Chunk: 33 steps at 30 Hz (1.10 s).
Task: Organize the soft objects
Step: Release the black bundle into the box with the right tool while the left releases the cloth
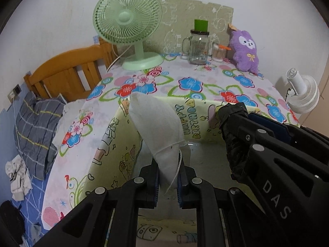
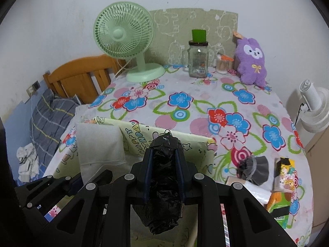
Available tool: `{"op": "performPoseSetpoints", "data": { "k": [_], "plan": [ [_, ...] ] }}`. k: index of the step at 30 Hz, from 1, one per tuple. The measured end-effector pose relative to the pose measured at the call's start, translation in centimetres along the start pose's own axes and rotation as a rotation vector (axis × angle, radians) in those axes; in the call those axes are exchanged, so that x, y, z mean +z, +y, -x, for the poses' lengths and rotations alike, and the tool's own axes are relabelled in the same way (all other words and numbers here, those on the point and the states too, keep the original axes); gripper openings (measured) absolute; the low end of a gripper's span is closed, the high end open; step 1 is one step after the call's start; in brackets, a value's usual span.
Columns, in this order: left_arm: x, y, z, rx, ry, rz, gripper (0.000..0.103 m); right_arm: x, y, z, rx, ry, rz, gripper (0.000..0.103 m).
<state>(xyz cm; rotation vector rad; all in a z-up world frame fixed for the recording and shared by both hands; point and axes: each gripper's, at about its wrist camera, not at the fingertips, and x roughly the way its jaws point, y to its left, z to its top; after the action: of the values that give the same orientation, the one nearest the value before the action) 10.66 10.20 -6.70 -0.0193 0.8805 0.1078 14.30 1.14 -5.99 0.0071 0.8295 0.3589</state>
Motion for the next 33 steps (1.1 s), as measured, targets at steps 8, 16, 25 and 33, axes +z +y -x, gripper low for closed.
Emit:
{"op": "performPoseSetpoints", "data": {
  "k": [8, 16, 25, 33],
  "plan": [
    [0.0, 0.0, -1.7, -0.011, 0.064, 0.009, 0.016, -0.1, -0.1, -2.4, -0.008, 0.029, 0.02, 0.025],
    [0.4, -0.3, -2.5, 0.001, 0.091, 0.011, 0.036, 0.5, -0.5, -2.7, 0.018, 0.002, 0.055, 0.028],
    [0.9, -0.5, -1.8, -0.008, 0.085, 0.018, 0.064, 1.2, -1.0, -0.7, 0.027, -0.04, 0.051, 0.068],
    [1.2, -0.6, 0.4, 0.016, 0.0, 0.02, 0.09, 0.9, -0.5, 0.9, 0.01, -0.042, 0.077, 0.08]
  ]
}}
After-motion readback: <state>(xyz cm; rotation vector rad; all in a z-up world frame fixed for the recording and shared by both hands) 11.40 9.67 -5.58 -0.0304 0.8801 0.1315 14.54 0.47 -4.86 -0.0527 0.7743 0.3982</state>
